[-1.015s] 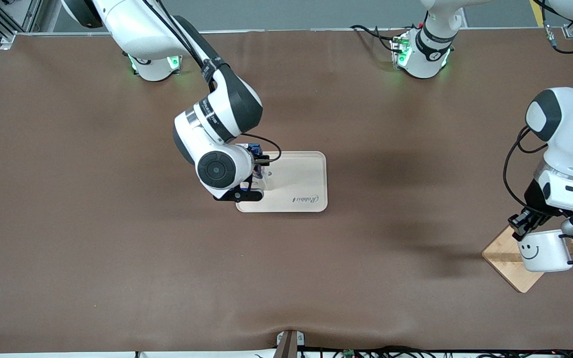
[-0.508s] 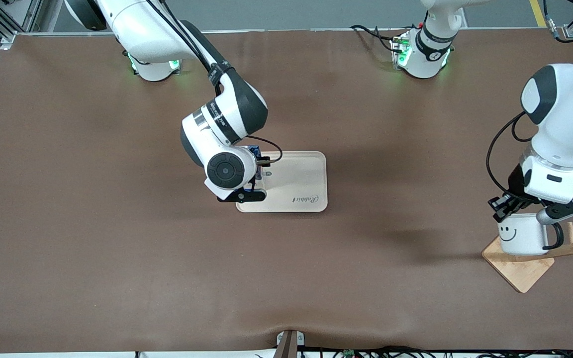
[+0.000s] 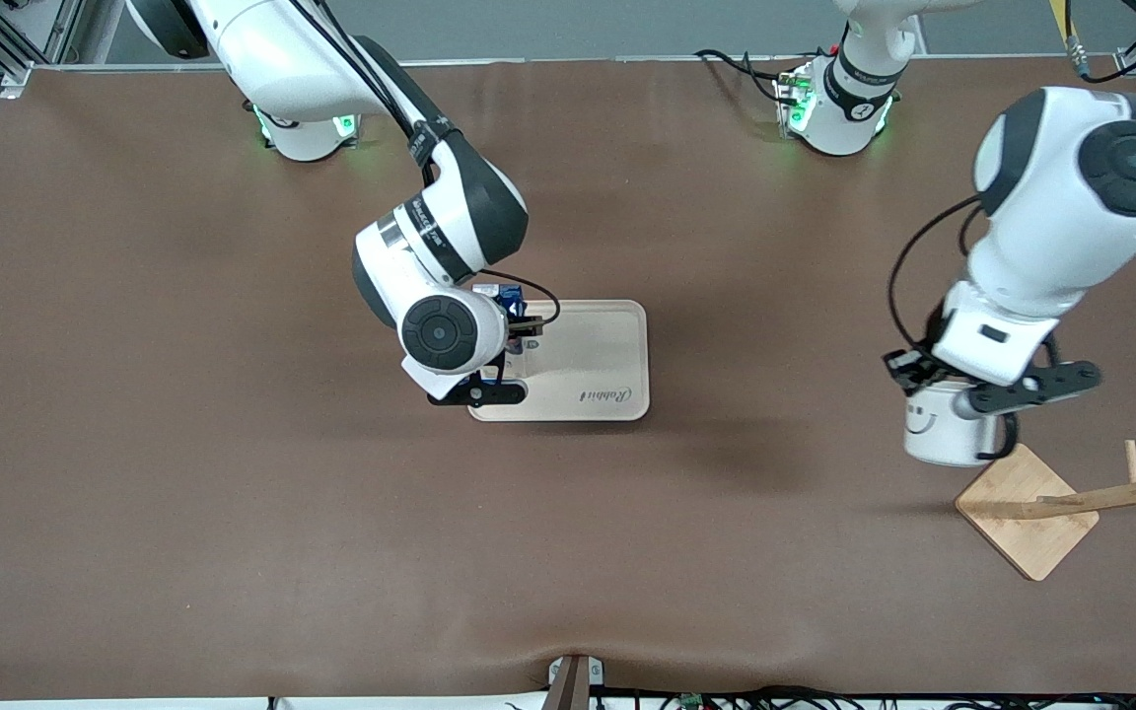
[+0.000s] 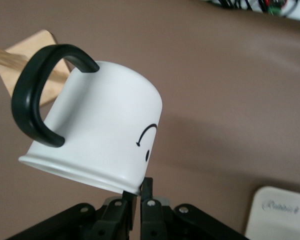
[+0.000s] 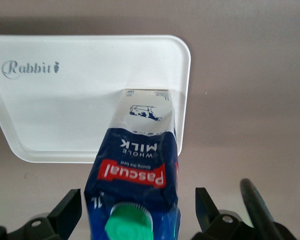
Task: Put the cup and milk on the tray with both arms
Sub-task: 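Open the right gripper and withdraw while the left gripper carries the mug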
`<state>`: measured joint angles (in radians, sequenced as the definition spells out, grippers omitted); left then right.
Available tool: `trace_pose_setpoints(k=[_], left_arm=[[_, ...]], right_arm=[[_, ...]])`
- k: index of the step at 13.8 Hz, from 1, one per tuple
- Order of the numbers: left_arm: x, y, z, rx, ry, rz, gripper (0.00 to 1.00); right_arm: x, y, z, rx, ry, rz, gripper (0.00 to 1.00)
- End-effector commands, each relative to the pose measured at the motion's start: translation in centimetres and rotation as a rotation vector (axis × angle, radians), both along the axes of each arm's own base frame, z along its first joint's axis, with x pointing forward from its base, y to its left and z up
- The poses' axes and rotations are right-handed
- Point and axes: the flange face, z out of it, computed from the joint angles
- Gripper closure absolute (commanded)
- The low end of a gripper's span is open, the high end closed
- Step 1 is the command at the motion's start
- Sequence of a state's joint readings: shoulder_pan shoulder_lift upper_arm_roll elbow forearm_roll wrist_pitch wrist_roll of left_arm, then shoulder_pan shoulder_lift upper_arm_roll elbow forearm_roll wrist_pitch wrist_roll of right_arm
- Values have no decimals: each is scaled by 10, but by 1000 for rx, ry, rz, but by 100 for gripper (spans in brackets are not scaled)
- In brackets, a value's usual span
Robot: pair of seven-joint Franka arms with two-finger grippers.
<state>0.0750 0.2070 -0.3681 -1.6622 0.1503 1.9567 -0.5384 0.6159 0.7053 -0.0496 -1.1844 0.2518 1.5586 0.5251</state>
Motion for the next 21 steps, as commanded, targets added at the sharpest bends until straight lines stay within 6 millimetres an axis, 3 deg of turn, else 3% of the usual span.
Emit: trace_pose_setpoints(k=[1, 3, 5, 7, 10, 11, 13, 14, 17, 19, 21], left_arm=[[4, -29, 6, -56, 110, 18, 100], [-3, -53, 7, -82, 147, -1, 100], [-5, -56, -7, -79, 201, 35, 100], [-12, -68, -9, -126, 260, 69, 100], [-20, -84, -7, -154, 288, 61, 100], [-20, -84, -7, -155, 289, 64, 100], [-19, -85, -12, -171, 307, 85, 100], [-15, -87, -21, -186, 326, 114, 100], [-8, -97, -27, -195, 335, 133, 100], [-8, -100, -33, -188, 340, 129, 100], [-14, -114, -48, -175, 384, 118, 100]], right_arm=[[14, -24, 31, 8, -9, -19, 0], [23, -47, 75, 27, -25, -37, 0], [31, -80, 121, 40, -77, -75, 0], [43, -140, 163, 47, -102, -158, 0], [55, -247, 198, -4, -98, -274, 0], [52, -282, 222, 5, -122, -297, 0], [38, -332, 269, -22, -219, -284, 0], [27, -347, 285, -39, -241, -286, 0], [-7, -382, 304, -114, -295, -286, 0], [-26, -427, 305, -94, -301, -259, 0], [-41, -443, 306, -58, -309, -149, 0]])
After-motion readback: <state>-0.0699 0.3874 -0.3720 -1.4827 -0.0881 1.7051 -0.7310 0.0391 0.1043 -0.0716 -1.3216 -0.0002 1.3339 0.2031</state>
